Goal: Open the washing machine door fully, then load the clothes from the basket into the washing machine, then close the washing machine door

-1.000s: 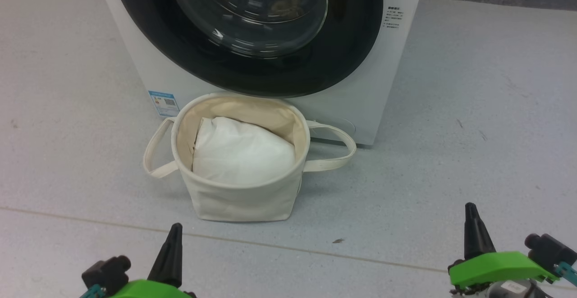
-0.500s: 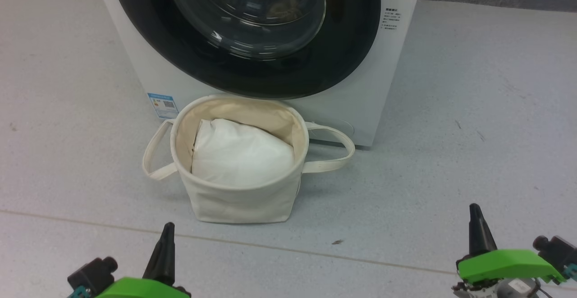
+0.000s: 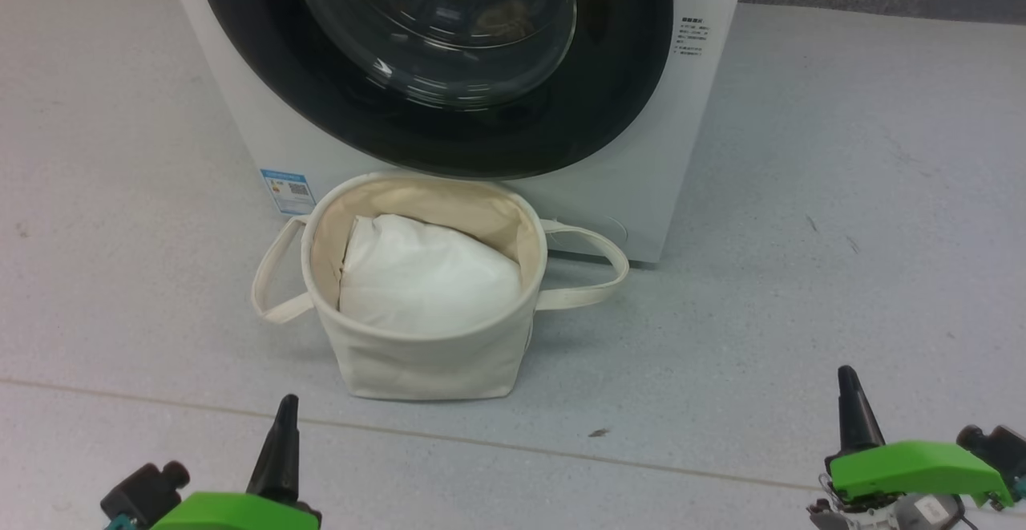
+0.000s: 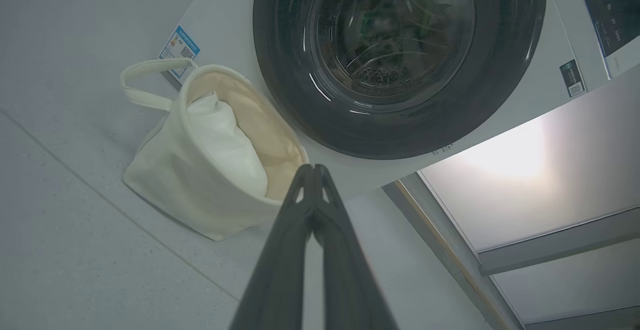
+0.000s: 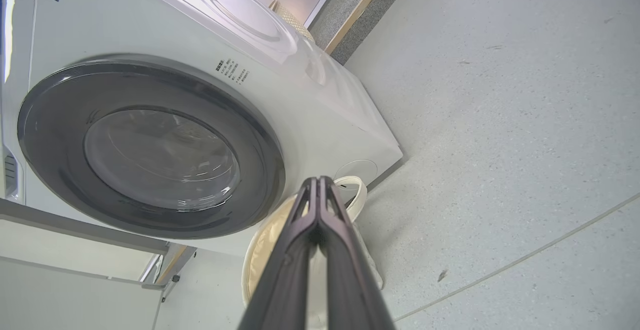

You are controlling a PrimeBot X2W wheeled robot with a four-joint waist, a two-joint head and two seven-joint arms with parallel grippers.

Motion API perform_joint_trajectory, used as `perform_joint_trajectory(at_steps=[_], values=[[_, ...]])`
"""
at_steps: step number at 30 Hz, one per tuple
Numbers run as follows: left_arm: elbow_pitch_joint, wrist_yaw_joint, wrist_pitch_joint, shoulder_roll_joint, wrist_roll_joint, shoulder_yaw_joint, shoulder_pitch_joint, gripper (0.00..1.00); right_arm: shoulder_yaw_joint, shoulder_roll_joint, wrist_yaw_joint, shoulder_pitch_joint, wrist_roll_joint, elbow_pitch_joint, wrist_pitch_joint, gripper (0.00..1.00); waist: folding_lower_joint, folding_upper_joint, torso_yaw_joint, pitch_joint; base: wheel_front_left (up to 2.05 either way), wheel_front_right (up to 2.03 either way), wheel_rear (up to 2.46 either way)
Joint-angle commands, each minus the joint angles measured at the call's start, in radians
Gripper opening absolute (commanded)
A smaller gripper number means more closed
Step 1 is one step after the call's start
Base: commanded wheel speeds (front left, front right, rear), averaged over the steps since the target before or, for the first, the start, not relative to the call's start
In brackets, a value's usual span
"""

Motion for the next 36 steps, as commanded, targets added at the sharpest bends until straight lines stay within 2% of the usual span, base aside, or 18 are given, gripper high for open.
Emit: perform_joint_trajectory(at_steps=[1, 36], values=[[-0.038, -0.008, 0.007, 0.007, -0.027, 0.025, -0.046, 0.00, 0.003, -0.017, 0.000, -0.045, 0.025, -0.029, 0.007, 0.00, 0.0000, 0.0000, 0.000, 0.000, 0.00, 0.00, 0.00], [-0.062, -0.031, 0.104, 0.011, -0.419, 0.087, -0.051, 0.00, -0.034, -0.018, 0.000, -0.059, 0.374, -0.028, 0.107, 0.00, 0.0000, 0.0000, -0.010, -0.014, 0.00, 0.00, 0.00]])
